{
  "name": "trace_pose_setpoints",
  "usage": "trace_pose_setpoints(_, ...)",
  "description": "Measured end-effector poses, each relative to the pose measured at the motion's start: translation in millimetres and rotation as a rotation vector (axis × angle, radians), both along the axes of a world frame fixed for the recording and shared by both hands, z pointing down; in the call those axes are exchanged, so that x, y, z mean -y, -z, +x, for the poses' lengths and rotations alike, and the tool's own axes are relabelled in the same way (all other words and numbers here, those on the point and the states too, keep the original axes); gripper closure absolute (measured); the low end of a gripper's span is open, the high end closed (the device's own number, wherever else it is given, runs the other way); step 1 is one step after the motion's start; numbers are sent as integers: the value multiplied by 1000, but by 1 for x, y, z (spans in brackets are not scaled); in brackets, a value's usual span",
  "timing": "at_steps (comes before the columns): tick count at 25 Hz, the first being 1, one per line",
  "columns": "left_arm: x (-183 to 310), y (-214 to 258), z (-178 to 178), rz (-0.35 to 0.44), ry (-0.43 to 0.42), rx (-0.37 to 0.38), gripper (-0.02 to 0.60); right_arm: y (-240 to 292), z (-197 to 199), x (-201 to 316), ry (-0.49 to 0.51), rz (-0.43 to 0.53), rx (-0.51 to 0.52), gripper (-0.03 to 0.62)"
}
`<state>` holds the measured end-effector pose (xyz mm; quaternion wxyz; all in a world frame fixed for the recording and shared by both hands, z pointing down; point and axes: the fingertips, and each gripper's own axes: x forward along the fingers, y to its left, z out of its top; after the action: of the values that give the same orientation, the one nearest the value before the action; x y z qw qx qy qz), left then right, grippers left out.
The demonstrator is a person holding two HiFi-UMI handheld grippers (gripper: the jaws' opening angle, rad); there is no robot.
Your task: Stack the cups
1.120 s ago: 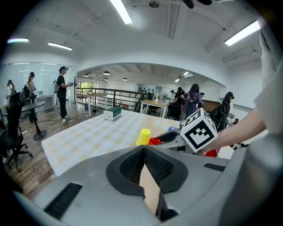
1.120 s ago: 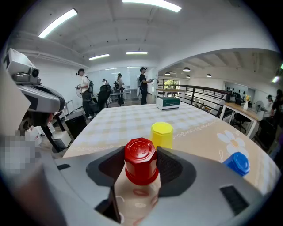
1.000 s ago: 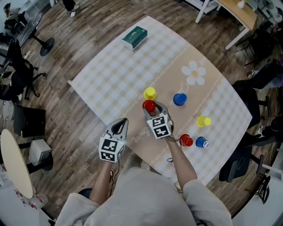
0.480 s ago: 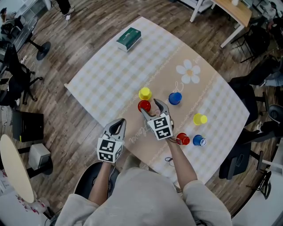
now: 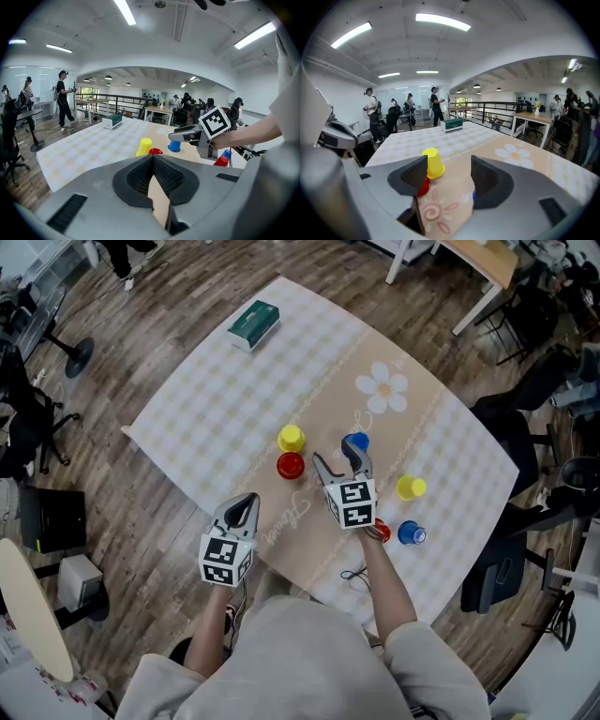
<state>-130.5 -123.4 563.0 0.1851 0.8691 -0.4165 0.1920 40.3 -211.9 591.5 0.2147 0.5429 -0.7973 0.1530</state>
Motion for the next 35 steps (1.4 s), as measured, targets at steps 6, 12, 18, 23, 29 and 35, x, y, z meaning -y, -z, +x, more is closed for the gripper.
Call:
trace_pose_setpoints(6,3,1,4,1,-19,6,568,-6,49,8,-132,-10,-26,304)
trace_pose_setpoints(12,7,0,2,-2,-14,9,568,-27,81,12,-199,-58,-63,306)
trace_pose_setpoints(18,8,-3,-4,-9,-2,17,568,-52,91,16,-219,-123,-67,316)
trace_pose_setpoints(23,10,-3,-8,-13,6,25,568,-67,93,17,-215,-164,-85,344)
trace_pose_setpoints(29,9,-3,-10,-13,12,26,568,-70,94,18,-214,-166,-95,365)
trace_pose_setpoints(35,5,0,-10,-4,14,23,569,-50,86,15,-190,-120,-90,365)
